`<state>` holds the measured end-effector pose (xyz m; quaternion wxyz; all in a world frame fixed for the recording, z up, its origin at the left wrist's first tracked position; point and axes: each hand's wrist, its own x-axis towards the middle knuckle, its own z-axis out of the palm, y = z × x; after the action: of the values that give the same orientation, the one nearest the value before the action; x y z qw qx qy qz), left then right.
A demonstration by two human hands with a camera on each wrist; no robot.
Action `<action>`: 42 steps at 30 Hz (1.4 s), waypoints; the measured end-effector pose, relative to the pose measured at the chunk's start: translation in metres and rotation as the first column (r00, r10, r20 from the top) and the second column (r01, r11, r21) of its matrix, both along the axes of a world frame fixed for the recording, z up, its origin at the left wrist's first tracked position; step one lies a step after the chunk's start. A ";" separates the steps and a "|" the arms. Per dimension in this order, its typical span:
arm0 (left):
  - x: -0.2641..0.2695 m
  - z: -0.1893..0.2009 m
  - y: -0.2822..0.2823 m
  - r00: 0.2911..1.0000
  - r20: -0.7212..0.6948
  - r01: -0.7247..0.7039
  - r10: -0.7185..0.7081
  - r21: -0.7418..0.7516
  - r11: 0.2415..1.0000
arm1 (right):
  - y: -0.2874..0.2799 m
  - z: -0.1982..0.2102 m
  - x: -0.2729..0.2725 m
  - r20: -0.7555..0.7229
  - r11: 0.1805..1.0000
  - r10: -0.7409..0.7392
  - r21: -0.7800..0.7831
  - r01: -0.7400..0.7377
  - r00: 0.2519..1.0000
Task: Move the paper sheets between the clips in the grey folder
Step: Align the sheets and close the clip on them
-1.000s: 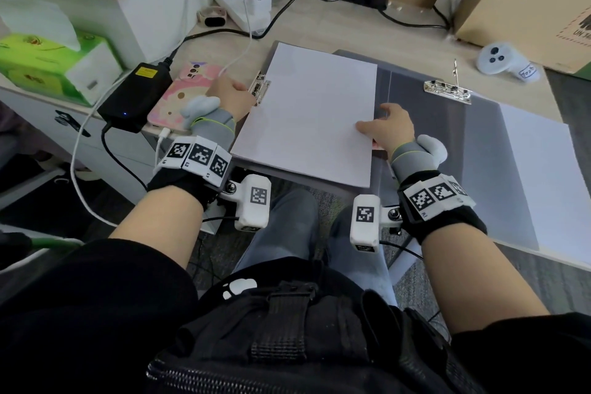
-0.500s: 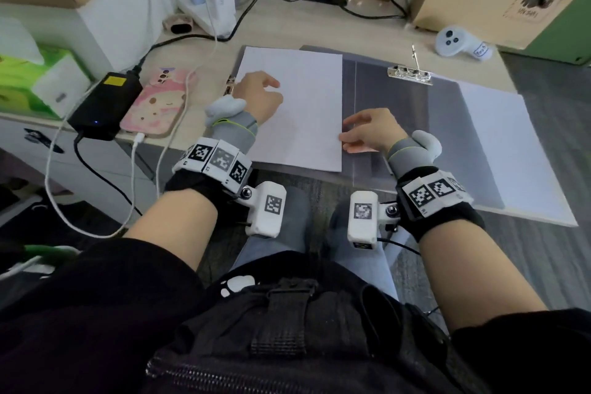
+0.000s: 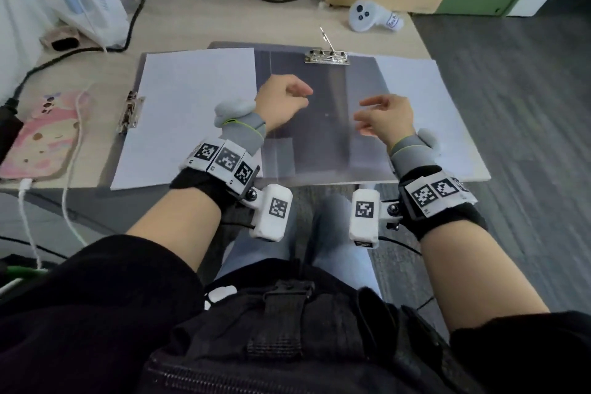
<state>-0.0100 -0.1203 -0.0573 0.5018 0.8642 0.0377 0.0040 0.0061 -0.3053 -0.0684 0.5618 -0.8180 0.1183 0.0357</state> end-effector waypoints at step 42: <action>0.051 0.001 -0.077 0.973 -0.184 0.115 -0.141 -0.147 0.982 | -0.109 0.056 -0.011 0.539 0.802 -0.137 -0.432 0.413 0.831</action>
<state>0.0411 -0.1970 -0.0562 0.5523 0.8251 0.0306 -0.1153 -0.0045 -0.4144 -0.0121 0.3229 -0.8958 0.1013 -0.2881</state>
